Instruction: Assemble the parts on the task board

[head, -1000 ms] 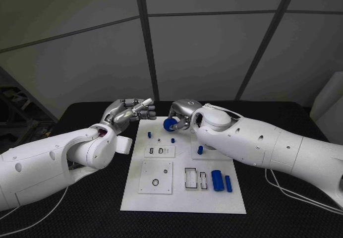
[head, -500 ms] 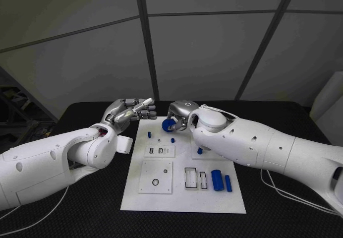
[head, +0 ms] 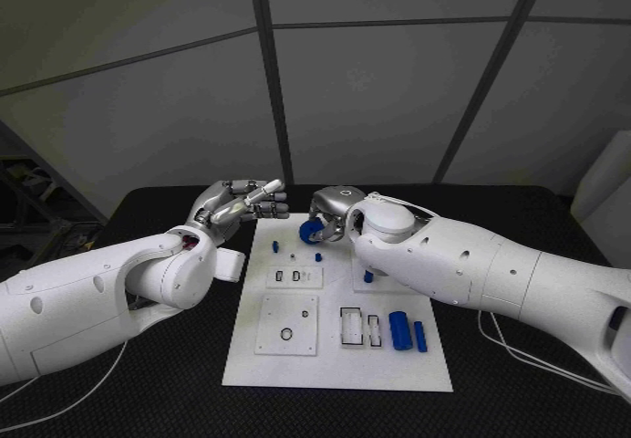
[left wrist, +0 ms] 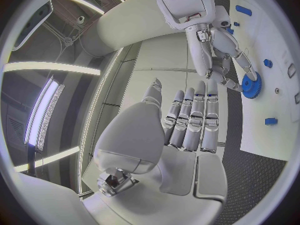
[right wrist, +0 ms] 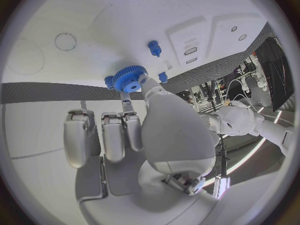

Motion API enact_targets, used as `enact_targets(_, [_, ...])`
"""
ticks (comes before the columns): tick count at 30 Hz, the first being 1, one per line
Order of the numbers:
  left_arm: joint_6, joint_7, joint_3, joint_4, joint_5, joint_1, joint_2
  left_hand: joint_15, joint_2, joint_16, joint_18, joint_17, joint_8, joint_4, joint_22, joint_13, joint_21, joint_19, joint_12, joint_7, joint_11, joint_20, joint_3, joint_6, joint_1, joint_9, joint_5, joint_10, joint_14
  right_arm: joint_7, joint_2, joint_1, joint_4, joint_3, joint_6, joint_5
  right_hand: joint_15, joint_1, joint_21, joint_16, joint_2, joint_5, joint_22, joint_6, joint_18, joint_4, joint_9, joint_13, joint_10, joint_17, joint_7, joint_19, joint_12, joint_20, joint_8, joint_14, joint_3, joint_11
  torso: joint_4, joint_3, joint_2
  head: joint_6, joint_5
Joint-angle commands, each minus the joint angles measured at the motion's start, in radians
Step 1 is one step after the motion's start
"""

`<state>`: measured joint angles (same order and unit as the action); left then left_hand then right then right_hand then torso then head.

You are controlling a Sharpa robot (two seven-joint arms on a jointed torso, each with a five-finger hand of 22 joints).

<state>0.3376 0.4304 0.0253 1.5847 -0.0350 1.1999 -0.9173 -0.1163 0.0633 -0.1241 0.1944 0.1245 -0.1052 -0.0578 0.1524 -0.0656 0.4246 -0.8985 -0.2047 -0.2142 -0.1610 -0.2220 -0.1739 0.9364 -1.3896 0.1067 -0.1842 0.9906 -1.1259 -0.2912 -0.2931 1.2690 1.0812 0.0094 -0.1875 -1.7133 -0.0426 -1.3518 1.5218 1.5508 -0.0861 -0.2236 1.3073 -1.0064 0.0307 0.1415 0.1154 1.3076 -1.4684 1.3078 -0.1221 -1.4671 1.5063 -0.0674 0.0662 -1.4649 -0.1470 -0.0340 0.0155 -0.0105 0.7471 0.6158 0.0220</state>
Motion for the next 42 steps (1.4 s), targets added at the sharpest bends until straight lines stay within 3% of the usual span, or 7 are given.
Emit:
enact_targets(1, [-0.008,0.002,0.001,0.001,-0.004,0.001,0.001,-0.003,0.011,0.006,-0.014,0.001,0.004,0.003,-0.001,0.0,-0.003,0.005,0.007,0.001,-0.003,-0.002,0.0,0.004,0.003,-0.001,0.004,0.004,0.001,0.002,0.001,0.002,-0.001,-0.001,0.023,-0.008,0.011,0.008,0.0,0.001,-0.015,0.006,0.16,0.021,-0.008,0.001,-0.007,0.189,-0.048,0.217,-0.002,-0.045,-0.008,-0.01,-0.006,-0.095,0.01,-0.008,-0.0001,-0.0006,0.0,0.001,0.0])
enact_targets(9, [-0.009,0.001,0.001,0.0,-0.004,0.002,0.001,-0.003,0.011,0.006,-0.014,0.001,0.004,0.003,-0.001,0.0,-0.003,0.005,0.007,0.001,-0.003,-0.002,0.0,0.004,0.003,-0.001,0.004,0.004,0.001,0.006,0.003,0.002,-0.004,-0.002,0.015,0.003,0.025,0.036,0.0,0.002,-0.031,0.091,0.162,0.105,-0.009,0.02,-0.03,0.18,-0.039,0.219,-0.019,-0.046,-0.019,-0.025,-0.004,-0.095,0.026,-0.024,0.0001,-0.0005,0.0,0.002,0.0])
enact_targets(21, [-0.007,0.0,0.001,0.0,-0.004,0.002,0.0,-0.003,0.011,0.006,-0.014,0.001,0.004,0.003,-0.001,0.0,-0.003,0.005,0.007,0.001,-0.003,-0.002,0.0,0.004,0.003,-0.001,0.004,0.004,0.001,0.01,0.0,0.001,-0.01,-0.003,0.051,0.043,0.028,0.115,0.001,0.004,-0.02,0.079,0.165,0.096,-0.009,0.113,-0.036,0.183,-0.041,0.223,-0.019,-0.048,-0.016,-0.029,0.0,-0.096,0.032,-0.026,0.0002,-0.0002,0.0,0.004,0.001])
enact_targets(26, [-0.007,0.0,0.001,0.0,-0.004,0.002,-0.001,-0.003,0.011,0.006,-0.014,0.001,0.004,0.003,-0.001,0.0,-0.003,0.005,0.007,0.001,-0.003,-0.002,0.0,0.004,0.003,-0.001,0.004,0.004,0.001,0.019,-0.015,-0.001,0.001,-0.003,-0.035,0.061,0.027,0.121,0.002,0.005,-0.004,0.048,0.168,0.087,-0.01,0.13,-0.036,0.19,-0.046,0.226,-0.017,-0.05,-0.01,-0.029,0.002,-0.097,0.023,-0.024,-0.0002,-0.0009,0.0,0.002,0.001])
enact_targets(30, [-0.008,0.0,0.001,0.0,-0.004,0.001,-0.003,-0.003,0.011,0.007,-0.014,0.001,0.004,0.004,-0.001,0.0,-0.003,0.005,0.008,0.0,-0.003,-0.002,0.0,0.004,0.003,-0.001,0.004,0.004,0.001,0.089,-0.064,-0.003,0.039,-0.003,-0.169,0.127,0.025,0.092,0.0,0.003,-0.015,0.031,0.165,0.085,-0.009,0.107,-0.038,0.191,-0.047,0.222,-0.017,-0.048,-0.009,-0.027,0.0,-0.096,0.018,-0.023,-0.0047,-0.0015,-0.002,-0.001,0.002])
enact_targets(34, [-0.008,0.001,0.001,-0.001,-0.004,0.001,-0.007,-0.003,0.011,0.007,-0.014,0.001,0.004,0.004,-0.001,0.0,-0.003,0.005,0.008,0.0,-0.003,-0.002,0.0,0.004,0.003,-0.001,0.004,0.004,0.001,0.181,-0.14,-0.003,0.098,-0.002,-0.236,0.22,0.026,0.078,-0.005,0.0,-0.021,0.03,0.155,0.088,-0.007,0.096,-0.039,0.184,-0.042,0.215,-0.018,-0.042,-0.016,-0.027,-0.002,-0.094,0.016,-0.023,-0.0088,-0.0025,-0.003,-0.005,0.003])
enact_targets(42, [-0.009,0.001,0.001,-0.004,-0.004,0.001,-0.015,-0.003,0.011,0.008,-0.014,0.001,0.005,0.005,-0.001,0.0,-0.003,0.005,0.008,0.0,-0.003,-0.002,-0.001,0.004,0.002,-0.001,0.004,0.004,0.001,0.33,-0.33,-0.002,0.181,-0.002,-0.187,0.46,0.024,0.02,-0.035,-0.02,-0.036,0.047,0.1,0.075,0.005,0.058,-0.039,0.163,-0.023,0.174,-0.015,-0.009,-0.041,-0.026,0.003,-0.083,0.006,-0.021,-0.0234,-0.0062,-0.008,-0.012,0.011])
